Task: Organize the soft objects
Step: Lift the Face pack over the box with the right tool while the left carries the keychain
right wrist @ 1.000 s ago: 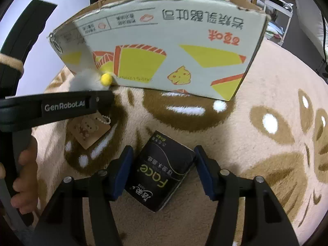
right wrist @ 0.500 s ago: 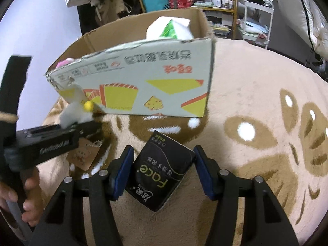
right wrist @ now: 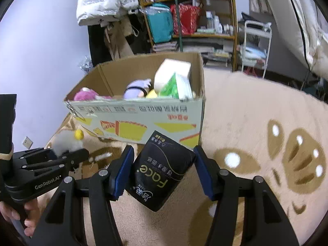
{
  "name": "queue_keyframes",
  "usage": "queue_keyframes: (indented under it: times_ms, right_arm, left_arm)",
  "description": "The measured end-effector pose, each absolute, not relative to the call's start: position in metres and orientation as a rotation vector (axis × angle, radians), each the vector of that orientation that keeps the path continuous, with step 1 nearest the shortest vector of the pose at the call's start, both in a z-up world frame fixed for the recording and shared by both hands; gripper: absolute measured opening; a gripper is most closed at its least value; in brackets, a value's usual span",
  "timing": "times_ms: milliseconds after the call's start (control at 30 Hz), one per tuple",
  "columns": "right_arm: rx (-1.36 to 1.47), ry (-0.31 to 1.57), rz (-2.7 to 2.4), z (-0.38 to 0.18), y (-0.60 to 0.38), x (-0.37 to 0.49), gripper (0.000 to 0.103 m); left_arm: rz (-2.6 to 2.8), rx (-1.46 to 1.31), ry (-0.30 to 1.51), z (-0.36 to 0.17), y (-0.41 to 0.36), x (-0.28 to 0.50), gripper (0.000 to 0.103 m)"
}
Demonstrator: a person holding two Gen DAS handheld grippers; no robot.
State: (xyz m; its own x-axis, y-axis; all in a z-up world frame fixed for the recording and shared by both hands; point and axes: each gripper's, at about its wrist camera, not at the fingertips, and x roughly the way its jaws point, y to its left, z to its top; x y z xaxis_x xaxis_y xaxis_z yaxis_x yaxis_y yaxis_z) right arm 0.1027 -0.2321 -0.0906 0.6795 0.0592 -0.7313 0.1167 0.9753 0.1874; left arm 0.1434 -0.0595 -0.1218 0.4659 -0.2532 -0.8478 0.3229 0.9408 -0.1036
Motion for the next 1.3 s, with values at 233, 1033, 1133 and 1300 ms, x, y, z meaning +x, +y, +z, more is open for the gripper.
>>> queue_keyframes:
  times_ms: [233,1033,1133,1300]
  right_arm:
    - [0.172,0.743,-0.015,-0.064,-0.219,0.088,0.063]
    - [0.096,0.500,0.004,0.005,-0.219,0.103,0.063]
    - [0.081,0.498,0.011,0.005,-0.219,0.114,0.063]
    - [0.079,0.500,0.012,0.005,-0.224,0.125,0.063]
  left_arm:
    - [-0.301,0.081,0.899,-0.091,-0.052,0.131,0.032]
    - [-0.342,0.161,0.623,-0.018,-0.078,0.131,0.033]
    - [-0.345,0.140,0.619,-0.013,-0.078,0.148,0.033]
    - [-0.333,0.147,0.591,-0.004,-0.079,0.174,0.033]
